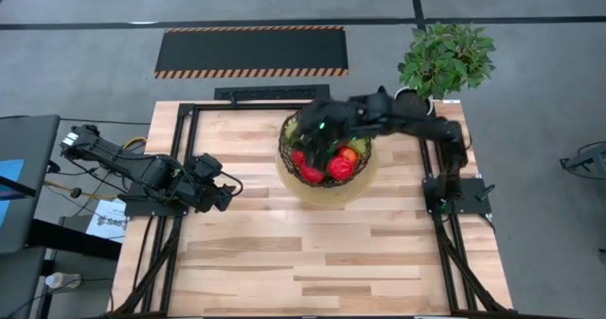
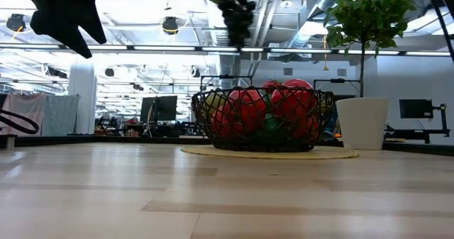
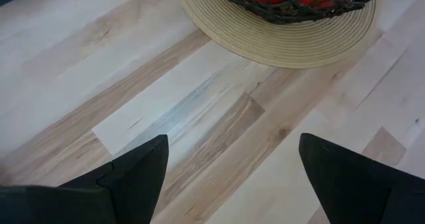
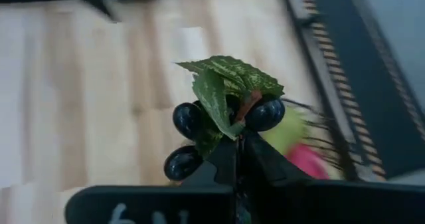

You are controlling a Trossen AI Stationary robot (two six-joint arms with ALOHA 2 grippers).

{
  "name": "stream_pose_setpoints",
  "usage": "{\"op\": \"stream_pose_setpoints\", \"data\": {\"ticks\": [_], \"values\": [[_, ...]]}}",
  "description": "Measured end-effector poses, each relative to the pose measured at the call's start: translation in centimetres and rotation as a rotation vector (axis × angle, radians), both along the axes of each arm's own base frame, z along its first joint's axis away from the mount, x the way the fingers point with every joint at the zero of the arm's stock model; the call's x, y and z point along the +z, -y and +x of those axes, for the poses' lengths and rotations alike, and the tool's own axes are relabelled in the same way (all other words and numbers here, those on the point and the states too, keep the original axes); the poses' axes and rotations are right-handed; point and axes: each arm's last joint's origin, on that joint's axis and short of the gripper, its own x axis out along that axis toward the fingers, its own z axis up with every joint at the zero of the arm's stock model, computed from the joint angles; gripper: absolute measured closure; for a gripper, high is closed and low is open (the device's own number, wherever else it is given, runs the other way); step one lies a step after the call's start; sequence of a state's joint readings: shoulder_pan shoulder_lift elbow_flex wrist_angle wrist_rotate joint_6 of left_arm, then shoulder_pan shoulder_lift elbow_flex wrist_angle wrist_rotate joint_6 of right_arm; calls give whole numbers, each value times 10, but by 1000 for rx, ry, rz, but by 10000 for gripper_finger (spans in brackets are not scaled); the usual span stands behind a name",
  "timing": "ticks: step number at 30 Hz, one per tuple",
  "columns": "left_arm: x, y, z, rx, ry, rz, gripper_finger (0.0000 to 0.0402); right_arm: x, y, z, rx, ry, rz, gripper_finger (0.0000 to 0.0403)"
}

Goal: Build produce basket
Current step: Put the purple grapes into the black wire basket

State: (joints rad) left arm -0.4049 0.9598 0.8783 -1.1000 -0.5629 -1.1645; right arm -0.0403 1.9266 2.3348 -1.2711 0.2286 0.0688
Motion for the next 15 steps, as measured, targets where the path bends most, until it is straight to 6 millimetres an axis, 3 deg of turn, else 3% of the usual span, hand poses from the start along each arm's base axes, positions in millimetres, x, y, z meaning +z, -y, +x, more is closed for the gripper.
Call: {"op": "stream_pose_setpoints", "data": {"ticks": [7,11,15], "values": [[0,0,0,5,2,-3,77,18,30,-35,-116,-32,-29,370],[0,0,0,13,9,5,77,16,44,-40,-157,-73,-23,369],[0,0,0,17,14,12,77,4,59,-31,-159,-123,-39,368]]}}
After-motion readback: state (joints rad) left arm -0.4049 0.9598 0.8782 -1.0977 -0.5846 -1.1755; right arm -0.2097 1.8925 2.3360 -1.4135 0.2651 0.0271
